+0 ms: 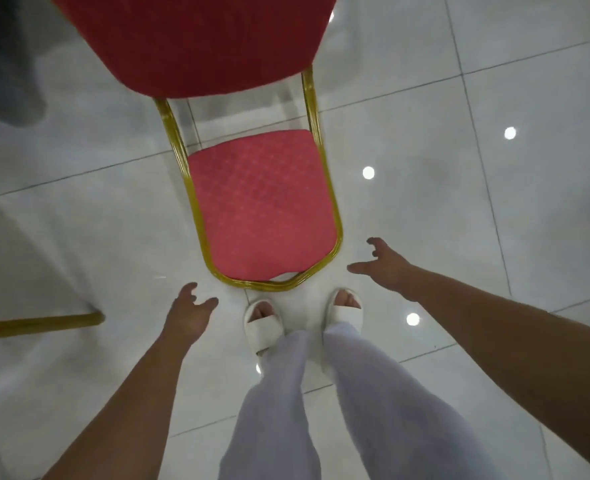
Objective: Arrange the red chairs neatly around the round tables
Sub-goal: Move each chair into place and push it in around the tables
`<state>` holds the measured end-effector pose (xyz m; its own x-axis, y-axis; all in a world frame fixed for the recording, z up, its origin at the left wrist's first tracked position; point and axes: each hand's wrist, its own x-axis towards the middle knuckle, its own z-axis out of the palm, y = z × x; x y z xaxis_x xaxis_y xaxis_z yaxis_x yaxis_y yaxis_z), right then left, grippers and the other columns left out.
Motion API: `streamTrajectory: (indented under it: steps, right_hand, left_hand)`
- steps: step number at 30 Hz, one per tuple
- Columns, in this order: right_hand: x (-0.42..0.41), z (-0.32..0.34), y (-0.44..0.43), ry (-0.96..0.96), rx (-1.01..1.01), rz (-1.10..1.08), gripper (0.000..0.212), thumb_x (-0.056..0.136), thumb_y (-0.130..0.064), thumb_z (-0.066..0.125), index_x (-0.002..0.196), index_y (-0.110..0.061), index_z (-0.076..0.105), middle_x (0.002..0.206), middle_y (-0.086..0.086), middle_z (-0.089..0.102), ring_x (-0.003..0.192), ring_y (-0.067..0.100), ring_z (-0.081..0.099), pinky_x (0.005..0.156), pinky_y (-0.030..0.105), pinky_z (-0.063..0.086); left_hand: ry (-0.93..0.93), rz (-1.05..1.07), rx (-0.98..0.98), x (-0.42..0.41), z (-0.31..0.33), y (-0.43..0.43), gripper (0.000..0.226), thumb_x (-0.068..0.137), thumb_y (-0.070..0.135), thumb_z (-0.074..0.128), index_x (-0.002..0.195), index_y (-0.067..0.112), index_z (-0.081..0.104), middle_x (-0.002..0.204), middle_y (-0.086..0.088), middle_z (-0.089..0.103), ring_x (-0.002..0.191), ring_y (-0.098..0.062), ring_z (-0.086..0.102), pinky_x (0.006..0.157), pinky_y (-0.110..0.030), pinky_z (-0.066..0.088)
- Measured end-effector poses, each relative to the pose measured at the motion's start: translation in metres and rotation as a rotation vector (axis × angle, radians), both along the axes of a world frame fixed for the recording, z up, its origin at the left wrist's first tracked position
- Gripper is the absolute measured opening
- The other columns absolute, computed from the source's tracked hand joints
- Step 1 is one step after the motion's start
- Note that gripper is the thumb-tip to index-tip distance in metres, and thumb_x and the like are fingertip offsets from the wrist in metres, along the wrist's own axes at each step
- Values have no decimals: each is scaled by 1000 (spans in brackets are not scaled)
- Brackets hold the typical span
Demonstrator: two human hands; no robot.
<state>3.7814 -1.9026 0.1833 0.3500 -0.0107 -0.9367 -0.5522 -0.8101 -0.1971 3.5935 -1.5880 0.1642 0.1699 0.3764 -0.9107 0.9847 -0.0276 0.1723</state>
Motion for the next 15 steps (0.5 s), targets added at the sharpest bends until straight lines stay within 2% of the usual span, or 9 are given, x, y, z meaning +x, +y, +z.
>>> streamTrajectory:
  steps: [2,5,7,9,12,15]
  right_hand:
    - [12,-63,16,10,23,-112,101,83,-36,79,158,-22,12,155,13,36,133,32,45,104,40,40]
    - [21,-145,26,-8,4,-307,109,83,-40,77,159,-19,2,160,12,29,142,36,34,111,49,32]
    - [18,-188,23,64,-2,-422,110,81,-43,77,159,-18,5,162,9,23,147,34,25,116,54,22]
    - [11,-218,20,181,26,-469,103,79,-47,76,158,-19,15,164,5,20,150,31,17,121,55,15]
    - [10,-237,20,220,56,-557,88,84,-42,70,156,-19,25,161,5,26,147,32,25,121,53,18]
    - [11,-213,24,184,105,-635,72,87,-32,69,149,-16,36,148,8,45,133,33,44,112,54,33]
  left_hand:
    - [-15,147,63,11,-68,11,69,88,37,72,147,20,40,140,-17,53,122,-33,55,99,-37,44]
    - [-39,345,-3,17,-151,20,64,88,43,69,142,18,45,143,-17,49,127,-32,50,96,-42,43]
    - [-83,442,-96,18,-190,18,49,88,44,66,130,22,55,134,-6,56,121,-25,51,94,-44,41]
    - [-146,528,-164,18,-219,14,45,89,48,65,128,28,57,122,6,62,121,-20,54,100,-45,42]
    - [-189,662,-159,19,-234,15,53,92,50,64,135,22,53,128,4,61,120,-21,56,104,-45,45]
    - [-182,632,-78,11,-210,21,56,95,52,56,138,16,49,129,-3,59,116,-25,57,96,-46,51]
